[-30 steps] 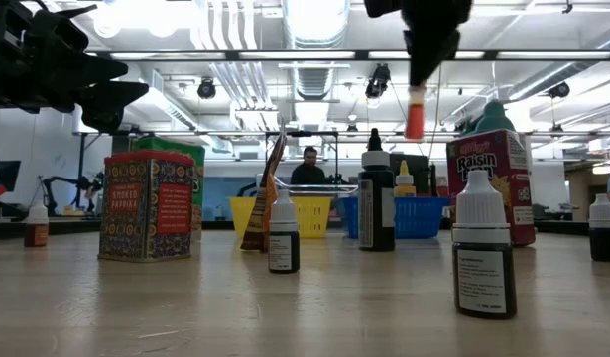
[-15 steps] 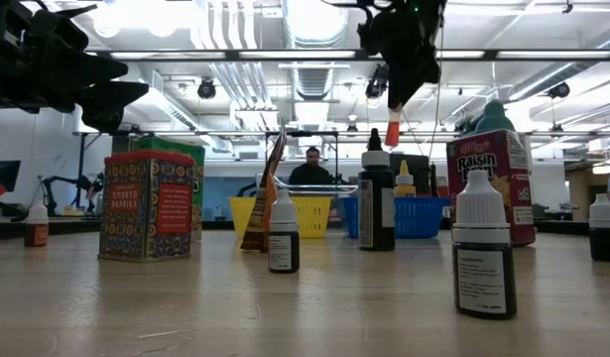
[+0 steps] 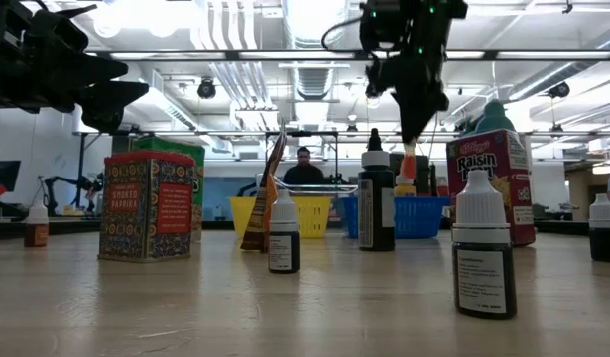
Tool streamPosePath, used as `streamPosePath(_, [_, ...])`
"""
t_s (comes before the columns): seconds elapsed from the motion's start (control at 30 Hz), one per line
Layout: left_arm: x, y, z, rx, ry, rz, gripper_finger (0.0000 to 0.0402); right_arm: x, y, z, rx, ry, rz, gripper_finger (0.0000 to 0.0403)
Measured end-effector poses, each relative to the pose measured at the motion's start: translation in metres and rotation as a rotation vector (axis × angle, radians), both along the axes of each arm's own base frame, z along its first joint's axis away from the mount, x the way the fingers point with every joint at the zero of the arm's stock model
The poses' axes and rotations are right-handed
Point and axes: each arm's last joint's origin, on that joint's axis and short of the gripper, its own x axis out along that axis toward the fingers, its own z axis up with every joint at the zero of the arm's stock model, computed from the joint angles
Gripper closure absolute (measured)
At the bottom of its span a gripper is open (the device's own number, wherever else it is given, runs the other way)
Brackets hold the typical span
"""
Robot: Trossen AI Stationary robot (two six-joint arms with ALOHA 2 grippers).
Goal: Pick & Place Kitchen Items
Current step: Put the right red food coloring bottle into the blue bin
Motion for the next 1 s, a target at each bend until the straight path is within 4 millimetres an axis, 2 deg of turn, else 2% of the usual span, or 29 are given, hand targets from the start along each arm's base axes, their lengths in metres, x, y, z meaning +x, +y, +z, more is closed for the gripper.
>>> streamPosePath(0.3, [0.000,0.000,0.000,0.000,0.000,0.000,0.0183,-0.005,-0.010,-0.026,0.003,-0.006,-0.024,0.0340])
streamPosePath(0.53, [0.000,0.000,0.000,0.000,0.000,0.000,0.0183,-0.008,-0.009,-0.043,0.007,-0.002,-0.034,0.0324])
streamPosePath(0.83, [0.000,0.000,0.000,0.000,0.000,0.000,0.0183,-0.011,-0.008,-0.065,0.005,-0.011,-0.043,0.0339])
streamPosePath(1.0, [0.000,0.000,0.000,0.000,0.000,0.000,0.0183,-0.014,-0.007,-0.075,0.004,-0.017,-0.047,0.0326])
